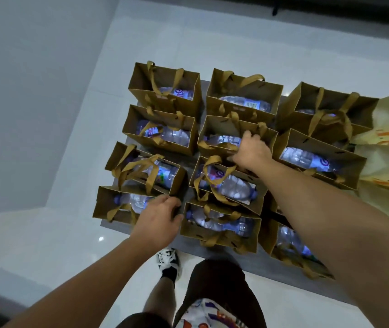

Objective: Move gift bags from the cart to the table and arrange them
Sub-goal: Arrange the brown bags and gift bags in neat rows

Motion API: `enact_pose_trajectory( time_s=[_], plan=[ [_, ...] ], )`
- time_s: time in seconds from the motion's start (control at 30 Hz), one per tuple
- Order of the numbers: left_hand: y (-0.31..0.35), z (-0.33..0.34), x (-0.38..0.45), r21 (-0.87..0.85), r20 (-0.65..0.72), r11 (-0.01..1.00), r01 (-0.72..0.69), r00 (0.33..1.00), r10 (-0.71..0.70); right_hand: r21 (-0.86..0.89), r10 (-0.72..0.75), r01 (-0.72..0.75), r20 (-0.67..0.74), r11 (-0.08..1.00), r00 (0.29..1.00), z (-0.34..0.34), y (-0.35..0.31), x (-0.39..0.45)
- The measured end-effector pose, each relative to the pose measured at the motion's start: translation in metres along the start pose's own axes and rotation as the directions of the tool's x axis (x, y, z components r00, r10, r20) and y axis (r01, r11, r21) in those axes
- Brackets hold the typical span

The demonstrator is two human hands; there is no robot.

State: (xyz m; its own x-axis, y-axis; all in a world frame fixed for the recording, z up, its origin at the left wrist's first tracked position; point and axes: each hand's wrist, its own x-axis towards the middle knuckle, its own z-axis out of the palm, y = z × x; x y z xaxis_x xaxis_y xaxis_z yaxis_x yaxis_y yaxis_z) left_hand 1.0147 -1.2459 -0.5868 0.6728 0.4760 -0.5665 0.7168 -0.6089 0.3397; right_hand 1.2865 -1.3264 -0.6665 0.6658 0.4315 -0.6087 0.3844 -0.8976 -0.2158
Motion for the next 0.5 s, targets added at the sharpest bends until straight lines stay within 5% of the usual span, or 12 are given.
enact_pose_trajectory(
  time_s=[0.1, 0.2, 0.37, 0.5],
  plan=[
    [0.011, 0.000, 0.012, -0.026, -0.019, 1.000, 0.010, 1.000, -0.011, 0.090, 0.013, -0.029, 0.172, 0.995, 0.985, -0.001, 0.001, 0.011],
    [0.022, 0.000, 0.021, -0.045, -0.042, 0.999, 0.023, 0.999, -0.025, 0.185, -0.047, 0.014, 0.175, 0.983, 0.983, 0.000, 0.003, 0.012],
    [0.044, -0.001, 0.027, -0.046, -0.002, 0.999, 0.021, 1.000, -0.021, 0.157, -0.167, 0.162, 0.016, 0.974, 0.986, -0.004, 0.006, -0.013],
    [0.073, -0.020, 0.055, -0.013, -0.008, 1.000, -0.026, 1.000, 0.026, 0.158, -0.272, 0.331, -0.307, 0.930, 0.912, -0.020, 0.013, -0.041]
  ],
)
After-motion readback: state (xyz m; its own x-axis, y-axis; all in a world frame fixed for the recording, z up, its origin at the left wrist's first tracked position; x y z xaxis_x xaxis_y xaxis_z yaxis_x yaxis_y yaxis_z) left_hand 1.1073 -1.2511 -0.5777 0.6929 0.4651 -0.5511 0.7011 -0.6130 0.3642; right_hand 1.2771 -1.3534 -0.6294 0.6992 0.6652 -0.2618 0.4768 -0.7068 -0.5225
